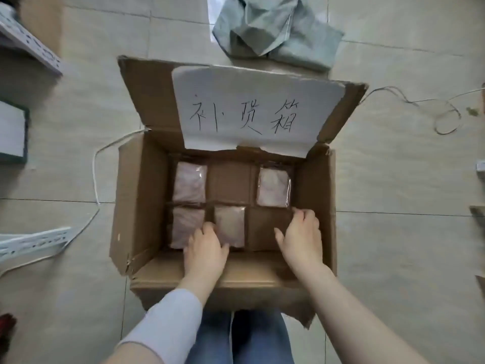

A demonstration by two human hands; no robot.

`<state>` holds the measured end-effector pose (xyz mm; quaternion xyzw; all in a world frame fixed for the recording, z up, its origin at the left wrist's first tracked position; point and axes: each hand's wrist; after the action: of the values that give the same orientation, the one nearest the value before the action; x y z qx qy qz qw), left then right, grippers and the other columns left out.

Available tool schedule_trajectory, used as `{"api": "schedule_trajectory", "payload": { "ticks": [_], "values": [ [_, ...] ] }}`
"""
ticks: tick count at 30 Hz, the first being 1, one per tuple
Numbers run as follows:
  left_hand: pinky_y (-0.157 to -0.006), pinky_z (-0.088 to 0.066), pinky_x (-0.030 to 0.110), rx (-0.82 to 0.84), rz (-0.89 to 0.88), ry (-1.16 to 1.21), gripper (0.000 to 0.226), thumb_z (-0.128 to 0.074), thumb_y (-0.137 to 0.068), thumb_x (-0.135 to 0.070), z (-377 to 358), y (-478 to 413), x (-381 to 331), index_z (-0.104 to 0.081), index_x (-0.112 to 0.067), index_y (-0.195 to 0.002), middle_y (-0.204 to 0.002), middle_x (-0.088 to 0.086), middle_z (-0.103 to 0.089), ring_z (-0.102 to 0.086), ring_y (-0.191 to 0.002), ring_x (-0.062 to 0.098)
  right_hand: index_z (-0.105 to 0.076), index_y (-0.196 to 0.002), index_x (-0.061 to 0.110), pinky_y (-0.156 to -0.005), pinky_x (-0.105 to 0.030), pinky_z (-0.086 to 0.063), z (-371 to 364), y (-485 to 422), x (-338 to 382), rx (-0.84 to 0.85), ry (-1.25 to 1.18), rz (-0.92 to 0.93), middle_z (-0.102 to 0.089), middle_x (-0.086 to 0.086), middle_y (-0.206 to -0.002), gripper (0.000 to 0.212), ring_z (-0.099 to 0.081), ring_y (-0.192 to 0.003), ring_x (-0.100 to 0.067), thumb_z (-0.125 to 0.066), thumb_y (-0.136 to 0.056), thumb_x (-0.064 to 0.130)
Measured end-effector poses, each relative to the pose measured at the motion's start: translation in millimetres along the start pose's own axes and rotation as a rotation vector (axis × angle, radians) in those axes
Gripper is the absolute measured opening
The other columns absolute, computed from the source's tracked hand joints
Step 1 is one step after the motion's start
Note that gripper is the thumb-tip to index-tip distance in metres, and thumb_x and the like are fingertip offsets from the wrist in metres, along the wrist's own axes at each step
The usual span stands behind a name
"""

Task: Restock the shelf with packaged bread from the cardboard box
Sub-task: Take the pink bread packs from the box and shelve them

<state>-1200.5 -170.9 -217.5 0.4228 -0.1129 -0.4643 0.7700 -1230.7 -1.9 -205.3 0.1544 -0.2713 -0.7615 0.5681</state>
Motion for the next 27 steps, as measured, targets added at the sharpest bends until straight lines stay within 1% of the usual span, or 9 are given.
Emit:
{"api": "schedule_trajectory", "payload": {
  "ticks": [2, 5, 8, 13, 17, 21, 23, 25, 27],
  "values": [
    [-0.101, -0.038, 0.040, 0.061, 0.099, 0.117, 0.055, -0.060, -0.086, -0.026, -21, -36, 0, -0.035, -0.011, -0.132, -0.131, 0.017, -0.043, -0.043, -0.122, 0.032, -0.029, -0.137, 0.001, -0.100, -0.035, -0.034, -25, -43, 1, 0.022, -0.075, -0.084, -0.035, -0.016, -0.137, 0.064, -0.035, -0.124, -0.031, -0.055, -0.089, 0.035],
    [-0.101, -0.036, 0.040, 0.028, 0.186, 0.229, 0.062, -0.061, -0.085, -0.025, -45, -73, -3, -0.030, -0.008, -0.136, -0.134, 0.020, -0.042, -0.041, -0.124, 0.036, -0.021, -0.141, -0.004, -0.106, -0.037, -0.025, -58, -89, 11, 0.036, -0.211, -0.201, -0.023, -0.020, -0.146, 0.068, -0.025, -0.130, -0.035, -0.050, -0.091, 0.033],
    [-0.102, -0.038, 0.042, -0.055, 0.245, 0.327, 0.064, -0.063, -0.084, -0.024, -56, -89, -12, -0.030, -0.007, -0.136, -0.136, 0.017, -0.045, -0.043, -0.125, 0.035, -0.023, -0.138, -0.001, -0.109, -0.038, -0.024, -78, -107, 30, -0.082, -0.520, -0.376, -0.017, -0.020, -0.145, 0.064, -0.024, -0.131, -0.036, -0.058, -0.088, 0.022],
    [-0.097, -0.041, 0.041, -0.164, 0.292, 0.324, 0.063, -0.067, -0.081, -0.026, -59, -88, -15, -0.036, -0.007, -0.132, -0.126, 0.017, -0.056, -0.050, -0.118, 0.035, -0.033, -0.130, 0.009, -0.105, -0.044, -0.030, -79, -112, 35, -0.164, -0.810, -0.560, -0.036, -0.020, -0.137, 0.058, -0.031, -0.127, -0.036, -0.066, -0.083, 0.018],
    [-0.090, -0.045, 0.034, -0.112, 0.279, 0.484, 0.054, -0.075, -0.073, -0.024, -53, -88, -7, -0.045, -0.013, -0.117, -0.106, 0.008, -0.063, -0.057, -0.106, 0.028, -0.032, -0.131, 0.007, -0.096, -0.038, -0.037, -66, -120, 22, -0.126, -0.896, -0.680, -0.051, -0.020, -0.130, 0.056, -0.042, -0.124, -0.037, -0.062, -0.085, 0.017],
    [-0.074, -0.036, 0.023, -0.079, 0.199, 0.610, 0.039, -0.077, -0.071, -0.019, -41, -78, -1, -0.045, -0.016, -0.093, -0.085, -0.001, -0.057, -0.057, -0.091, 0.023, -0.056, -0.117, 0.002, -0.085, -0.034, -0.047, -48, -112, 17, 0.000, -0.818, -0.642, -0.063, -0.018, -0.117, 0.049, -0.058, -0.110, -0.034, -0.071, -0.078, 0.028],
    [-0.077, -0.038, 0.025, -0.102, 0.132, 0.645, 0.038, -0.076, -0.071, -0.020, -32, -67, 3, -0.047, -0.015, -0.093, -0.094, 0.004, -0.059, -0.056, -0.094, 0.024, -0.066, -0.108, 0.009, -0.085, -0.034, -0.050, -37, -100, 16, -0.003, -0.833, -0.598, -0.068, -0.013, -0.108, 0.039, -0.062, -0.102, -0.030, -0.074, -0.075, 0.029],
    [-0.086, -0.041, 0.029, -0.134, 0.083, 0.711, 0.040, -0.077, -0.071, -0.022, -17, -51, 7, -0.049, -0.014, -0.099, -0.109, 0.011, -0.060, -0.056, -0.102, 0.025, -0.066, -0.108, 0.012, -0.081, -0.029, -0.047, -22, -82, 14, -0.047, -0.858, -0.580, -0.068, -0.009, -0.107, 0.040, -0.062, -0.101, -0.027, -0.076, -0.073, 0.030],
    [-0.093, -0.042, 0.031, -0.169, 0.043, 0.805, 0.047, -0.077, -0.072, -0.024, 4, -25, 11, -0.052, -0.012, -0.110, -0.116, 0.008, -0.060, -0.056, -0.108, 0.022, -0.065, -0.109, 0.013, -0.079, -0.027, -0.043, -3, -58, 13, -0.078, -0.874, -0.543, -0.068, -0.007, -0.108, 0.045, -0.061, -0.103, -0.026, -0.078, -0.070, 0.031]
  ]
}}
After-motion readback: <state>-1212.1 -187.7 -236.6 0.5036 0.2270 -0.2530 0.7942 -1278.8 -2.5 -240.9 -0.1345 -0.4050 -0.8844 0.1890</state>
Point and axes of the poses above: each hand's wrist, its own y-axis away from the middle knuckle, its own z-axis out of the back of the hand, x = y × z
